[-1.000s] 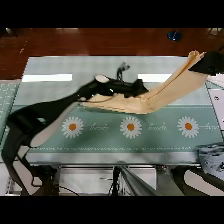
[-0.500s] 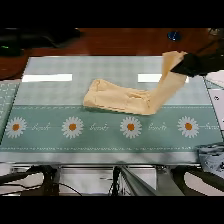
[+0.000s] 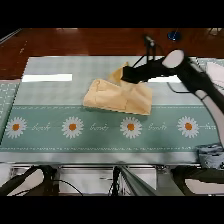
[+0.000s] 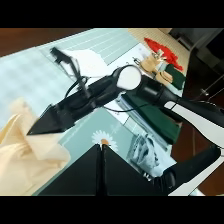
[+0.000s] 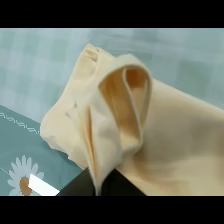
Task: Fold the shirts.
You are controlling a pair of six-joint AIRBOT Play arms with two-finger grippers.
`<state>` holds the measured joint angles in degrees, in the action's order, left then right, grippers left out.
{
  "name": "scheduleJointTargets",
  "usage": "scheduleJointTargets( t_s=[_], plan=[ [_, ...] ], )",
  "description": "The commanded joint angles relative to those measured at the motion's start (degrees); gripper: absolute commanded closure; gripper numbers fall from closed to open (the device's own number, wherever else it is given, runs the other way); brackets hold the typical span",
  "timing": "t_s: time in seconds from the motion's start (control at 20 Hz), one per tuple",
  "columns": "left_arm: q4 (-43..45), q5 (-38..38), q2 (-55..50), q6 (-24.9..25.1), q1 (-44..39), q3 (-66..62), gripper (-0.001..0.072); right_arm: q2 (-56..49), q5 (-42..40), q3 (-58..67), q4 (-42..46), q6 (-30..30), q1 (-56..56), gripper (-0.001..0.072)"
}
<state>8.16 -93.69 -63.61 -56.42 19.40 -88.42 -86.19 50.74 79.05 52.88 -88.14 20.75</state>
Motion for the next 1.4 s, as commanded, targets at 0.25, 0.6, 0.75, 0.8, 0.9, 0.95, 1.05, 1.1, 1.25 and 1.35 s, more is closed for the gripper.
scheduleJointTargets(
  t_s=[0.25, 0.6, 0.75, 0.8, 0.9, 0.95, 1.05, 1.1, 1.25, 1.35],
  plan=[
    [6.7, -1.1, 1.8, -0.9, -4.3, 0.0, 0.0682, -13.2, -26.3, 0.0, -7.7, -5.7, 16.5, 0.0606],
    [11.6, -1.2, 1.8, -0.8, -7.1, 4.1, 0.0681, -11.0, -37.1, 0.3, -15.6, -5.5, 19.9, 0.0111],
    [11.6, -1.1, 1.8, -0.7, -7.1, 9.0, 0.0680, -3.4, -31.4, 0.3, -9.7, -2.3, 14.0, 0.0113],
    [12.5, -1.0, 1.7, -0.6, -7.1, 10.6, 0.0680, -0.2, -26.1, 0.3, -5.3, -2.2, 10.7, 0.0113],
    [18.9, 0.7, 1.5, -0.6, -7.1, 13.0, 0.0680, 6.6, -10.4, 0.3, 6.5, -2.6, 1.9, 0.0114],
    [23.3, 3.0, 1.5, -0.6, -7.1, 14.3, 0.0680, 9.5, -0.6, 0.3, 14.4, -3.9, -3.1, 0.0118],
    [31.1, 8.5, 1.3, -0.7, -7.1, 16.9, 0.0672, 12.3, 18.0, 0.2, 30.6, -4.6, -12.2, 0.0197],
    [33.6, 10.8, 1.2, -0.7, -7.1, 18.2, 0.0561, 12.4, 24.6, -0.3, 36.4, -3.8, -16.5, 0.0196],
    [36.2, 13.9, -0.1, -0.9, -7.2, 20.9, 0.0181, 12.3, 27.6, -7.8, 30.8, 1.4, -27.5, 0.0141],
    [38.2, 14.3, -1.6, -2.0, -7.3, 21.5, 0.0181, 12.3, 22.1, -15.5, 18.9, 3.2, -32.3, 0.0102]
  ],
)
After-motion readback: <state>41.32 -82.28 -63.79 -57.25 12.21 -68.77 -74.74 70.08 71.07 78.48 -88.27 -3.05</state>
